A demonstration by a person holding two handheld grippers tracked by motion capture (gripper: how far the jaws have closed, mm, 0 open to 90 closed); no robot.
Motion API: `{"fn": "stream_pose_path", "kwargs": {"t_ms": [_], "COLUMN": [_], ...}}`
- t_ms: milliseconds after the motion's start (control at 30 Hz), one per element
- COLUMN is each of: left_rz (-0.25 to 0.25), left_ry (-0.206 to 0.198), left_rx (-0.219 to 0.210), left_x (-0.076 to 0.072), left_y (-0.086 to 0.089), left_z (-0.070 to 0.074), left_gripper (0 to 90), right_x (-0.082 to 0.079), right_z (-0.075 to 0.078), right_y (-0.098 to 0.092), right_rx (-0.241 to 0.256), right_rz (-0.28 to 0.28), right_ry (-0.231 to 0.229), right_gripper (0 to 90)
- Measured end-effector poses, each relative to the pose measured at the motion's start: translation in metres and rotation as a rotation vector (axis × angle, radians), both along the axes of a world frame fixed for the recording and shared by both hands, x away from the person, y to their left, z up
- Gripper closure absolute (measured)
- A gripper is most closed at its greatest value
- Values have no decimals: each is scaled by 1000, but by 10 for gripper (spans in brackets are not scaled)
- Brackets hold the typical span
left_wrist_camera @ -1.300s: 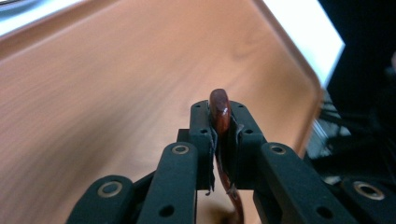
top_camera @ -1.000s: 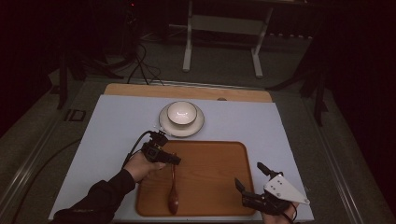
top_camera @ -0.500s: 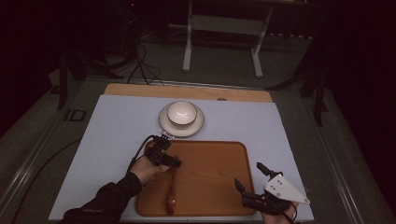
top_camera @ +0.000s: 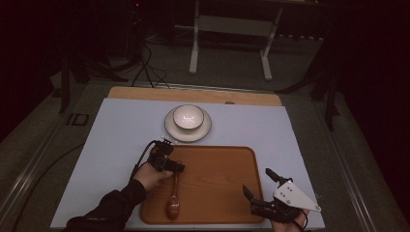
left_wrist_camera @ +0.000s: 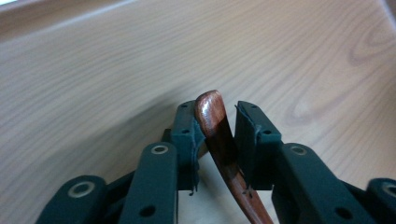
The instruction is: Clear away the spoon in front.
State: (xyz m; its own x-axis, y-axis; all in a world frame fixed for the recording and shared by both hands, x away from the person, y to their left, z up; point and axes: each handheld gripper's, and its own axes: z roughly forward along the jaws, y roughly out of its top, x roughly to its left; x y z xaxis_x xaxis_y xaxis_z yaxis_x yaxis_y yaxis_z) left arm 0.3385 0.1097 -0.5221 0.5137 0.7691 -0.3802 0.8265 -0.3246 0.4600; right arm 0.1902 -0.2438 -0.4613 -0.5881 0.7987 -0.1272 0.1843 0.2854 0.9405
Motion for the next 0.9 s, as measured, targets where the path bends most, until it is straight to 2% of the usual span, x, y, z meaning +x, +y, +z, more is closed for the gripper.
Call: {"fn": "stream_pose_path", "kwargs": {"t_ms": [133, 433, 667, 800, 833, 867, 900], "left_rz": [27, 51, 65, 64, 53, 48, 36], "left_ry": [-23, -36, -77, -88, -116, -129, -140], "left_rx": [22, 42, 64, 39, 7, 4, -25], "left_x": [1, 4, 3, 2, -1, -3, -4], "left_y": [4, 11, 12, 13, 13, 13, 12], "left_z": [0, 0, 5, 10, 16, 20, 23], "left_gripper": [646, 542, 519, 508, 508, 456, 444], "right_x": [0, 0, 0, 0, 0, 0, 0], "right_z": [0, 0, 0, 0, 0, 0, 0], "right_y": [0, 1, 1, 1, 1, 0, 0], "right_rx": [0, -1, -3, -3, -2, -1, -2], "right_rz": [2, 5, 9, 9, 7, 4, 3], "right_ry": [1, 4, 8, 8, 7, 8, 6], "right_gripper": [127, 128, 128, 128, 128, 128, 128]}}
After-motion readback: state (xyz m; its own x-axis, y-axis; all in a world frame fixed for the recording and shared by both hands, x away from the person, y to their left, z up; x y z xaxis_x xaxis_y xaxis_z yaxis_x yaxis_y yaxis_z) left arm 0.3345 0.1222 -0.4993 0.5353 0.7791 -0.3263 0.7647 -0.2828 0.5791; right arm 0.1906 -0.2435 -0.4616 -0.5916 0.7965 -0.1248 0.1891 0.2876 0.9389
